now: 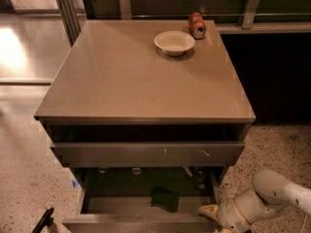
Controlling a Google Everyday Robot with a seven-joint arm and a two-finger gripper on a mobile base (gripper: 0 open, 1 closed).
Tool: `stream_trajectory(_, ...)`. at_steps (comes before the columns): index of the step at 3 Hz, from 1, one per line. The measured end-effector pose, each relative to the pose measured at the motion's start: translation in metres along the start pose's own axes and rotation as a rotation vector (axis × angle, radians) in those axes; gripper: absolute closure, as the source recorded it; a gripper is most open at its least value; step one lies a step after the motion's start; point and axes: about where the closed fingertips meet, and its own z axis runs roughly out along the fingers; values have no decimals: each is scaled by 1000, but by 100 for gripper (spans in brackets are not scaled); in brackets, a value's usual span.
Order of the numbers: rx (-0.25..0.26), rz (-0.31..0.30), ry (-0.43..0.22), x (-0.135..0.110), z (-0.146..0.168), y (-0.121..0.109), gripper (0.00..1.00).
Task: Open middle drawer
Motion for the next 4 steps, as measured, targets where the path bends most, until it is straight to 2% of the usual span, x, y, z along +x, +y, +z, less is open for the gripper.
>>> stream_trajectory(1,-6,8,24,-5,31,-7,0)
stream_trajectory(2,-6,8,24,-5,31,-7,0)
stream_trajectory(3,-34,3,22,2,32,1,0)
stream_trajectory(4,-94,-31,14,30,25,46,0)
